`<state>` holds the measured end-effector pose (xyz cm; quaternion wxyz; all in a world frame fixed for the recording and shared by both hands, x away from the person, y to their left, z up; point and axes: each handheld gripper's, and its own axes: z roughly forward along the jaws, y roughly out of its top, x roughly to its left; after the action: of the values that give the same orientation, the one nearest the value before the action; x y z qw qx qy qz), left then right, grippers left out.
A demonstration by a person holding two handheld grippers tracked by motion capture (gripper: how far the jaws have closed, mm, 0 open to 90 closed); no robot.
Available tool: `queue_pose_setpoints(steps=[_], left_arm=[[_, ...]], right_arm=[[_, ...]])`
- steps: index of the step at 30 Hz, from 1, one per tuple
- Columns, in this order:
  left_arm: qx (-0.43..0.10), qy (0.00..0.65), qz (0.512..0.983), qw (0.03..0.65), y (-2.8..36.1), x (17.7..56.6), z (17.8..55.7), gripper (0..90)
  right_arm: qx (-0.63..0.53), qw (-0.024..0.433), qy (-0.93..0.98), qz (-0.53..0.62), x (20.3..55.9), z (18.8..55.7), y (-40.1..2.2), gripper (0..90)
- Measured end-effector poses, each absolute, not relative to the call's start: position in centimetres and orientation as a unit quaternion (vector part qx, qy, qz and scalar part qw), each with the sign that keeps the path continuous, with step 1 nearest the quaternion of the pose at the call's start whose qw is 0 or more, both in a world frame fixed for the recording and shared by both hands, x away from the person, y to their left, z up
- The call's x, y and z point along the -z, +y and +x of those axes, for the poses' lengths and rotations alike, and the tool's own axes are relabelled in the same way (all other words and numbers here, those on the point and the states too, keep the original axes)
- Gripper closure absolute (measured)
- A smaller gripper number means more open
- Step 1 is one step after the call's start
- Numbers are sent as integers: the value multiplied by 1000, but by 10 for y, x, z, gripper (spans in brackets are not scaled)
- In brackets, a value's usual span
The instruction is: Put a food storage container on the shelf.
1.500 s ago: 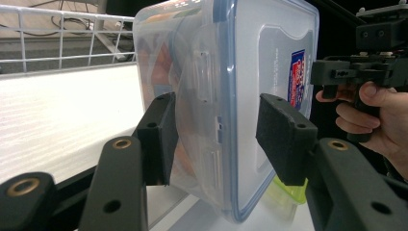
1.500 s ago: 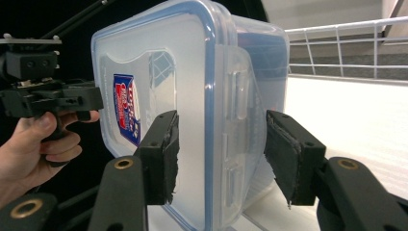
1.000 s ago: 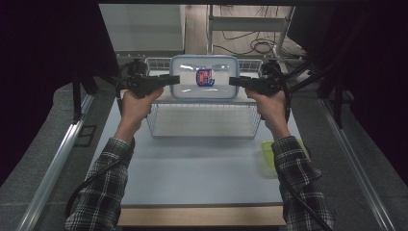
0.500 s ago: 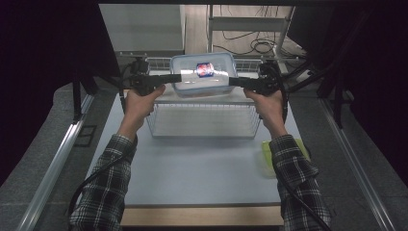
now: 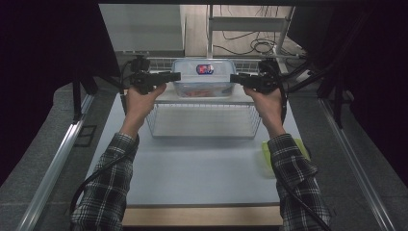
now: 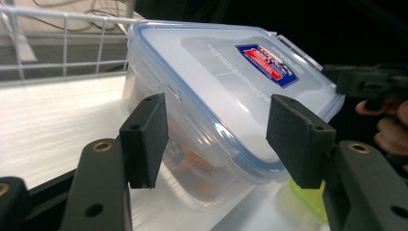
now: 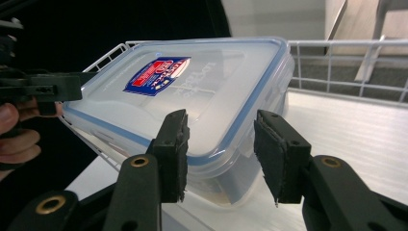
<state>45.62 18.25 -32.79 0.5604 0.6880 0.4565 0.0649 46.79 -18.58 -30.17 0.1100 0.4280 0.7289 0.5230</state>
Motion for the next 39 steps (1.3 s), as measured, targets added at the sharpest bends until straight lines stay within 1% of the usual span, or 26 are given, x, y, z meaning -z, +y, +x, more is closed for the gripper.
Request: queue_pose_setpoints(steps=[3, 4, 9, 10, 11, 16, 19, 21, 24, 28, 34, 39], left_arm=[[-56, 446, 688, 570, 182, 327, 452, 380], [-57, 444, 689, 570, 181, 326, 450, 370], [-76, 428, 699, 568, 179, 328, 439, 345], [-81, 426, 701, 566, 179, 328, 437, 317], [-89, 424, 703, 563, 179, 329, 435, 317], [-114, 420, 716, 547, 180, 335, 428, 276], [-128, 428, 720, 531, 180, 343, 430, 273], [-119, 434, 713, 538, 180, 346, 432, 276], [-128, 439, 712, 533, 179, 346, 435, 297], [-120, 436, 712, 537, 179, 347, 433, 289], [-118, 420, 723, 536, 176, 348, 423, 267], [-109, 406, 733, 534, 173, 352, 409, 242]], right_arm=[[-524, 111, 735, 416, 301, 463, -185, 520], [-519, 118, 740, 412, 301, 462, -184, 510], [-519, 128, 748, 394, 302, 454, -182, 441], [-513, 138, 756, 382, 303, 450, -181, 404], [-513, 138, 756, 382, 303, 450, -181, 404], [-505, 154, 766, 366, 307, 442, -181, 333], [-506, 155, 765, 367, 310, 441, -181, 328], [-508, 151, 764, 369, 312, 441, -181, 328], [-507, 149, 765, 368, 315, 441, -180, 328], [-507, 143, 766, 368, 318, 439, -180, 328], [-510, 139, 768, 361, 322, 433, -182, 322], [-505, 142, 775, 353, 325, 423, -184, 295]])
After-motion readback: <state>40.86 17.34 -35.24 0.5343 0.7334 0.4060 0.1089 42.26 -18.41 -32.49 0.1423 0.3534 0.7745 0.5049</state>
